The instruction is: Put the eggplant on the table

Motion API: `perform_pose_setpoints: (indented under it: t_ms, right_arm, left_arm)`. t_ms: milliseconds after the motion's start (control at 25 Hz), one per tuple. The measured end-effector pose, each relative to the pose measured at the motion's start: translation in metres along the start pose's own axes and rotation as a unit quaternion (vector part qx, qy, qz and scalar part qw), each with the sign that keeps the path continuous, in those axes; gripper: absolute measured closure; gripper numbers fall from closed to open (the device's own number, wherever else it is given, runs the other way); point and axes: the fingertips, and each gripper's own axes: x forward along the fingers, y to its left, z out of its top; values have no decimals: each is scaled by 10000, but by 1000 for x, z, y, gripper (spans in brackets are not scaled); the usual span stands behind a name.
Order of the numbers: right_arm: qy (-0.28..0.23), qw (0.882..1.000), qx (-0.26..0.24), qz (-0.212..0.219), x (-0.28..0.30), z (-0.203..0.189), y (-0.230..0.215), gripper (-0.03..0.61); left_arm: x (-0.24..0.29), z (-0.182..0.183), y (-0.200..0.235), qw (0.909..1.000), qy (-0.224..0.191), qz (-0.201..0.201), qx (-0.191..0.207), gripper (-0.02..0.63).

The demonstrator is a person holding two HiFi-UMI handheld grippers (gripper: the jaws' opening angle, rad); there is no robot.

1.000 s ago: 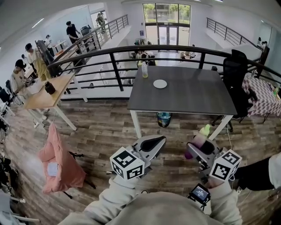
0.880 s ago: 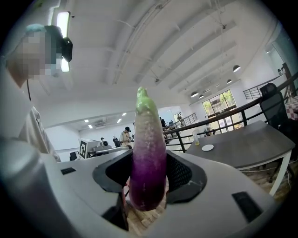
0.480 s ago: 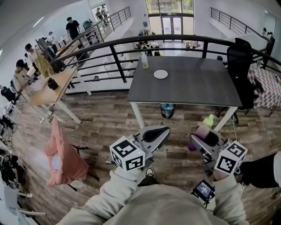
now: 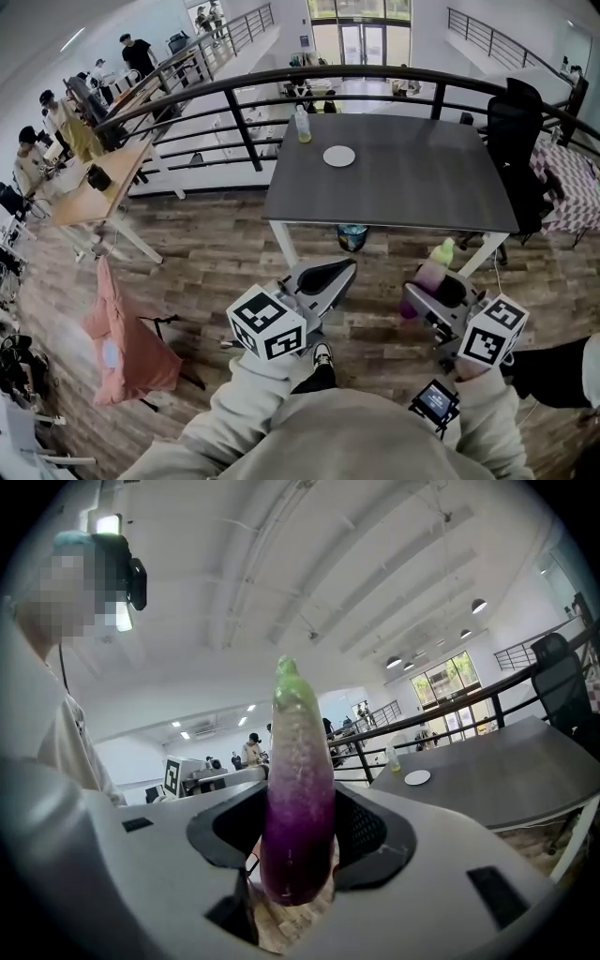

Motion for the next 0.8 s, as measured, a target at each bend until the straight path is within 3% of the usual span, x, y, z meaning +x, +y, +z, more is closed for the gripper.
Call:
perform_pose_setpoints:
  t_ms: [360, 800]
  right_arm:
    - [79, 9998, 101, -131, 71, 29, -46, 364]
    - [55, 9993, 171, -343, 164, 61, -91, 364]
  left_arm:
    - [32, 14, 78, 9997, -41, -217, -67, 609]
    - [49, 19, 184, 9989, 308, -349, -39, 609]
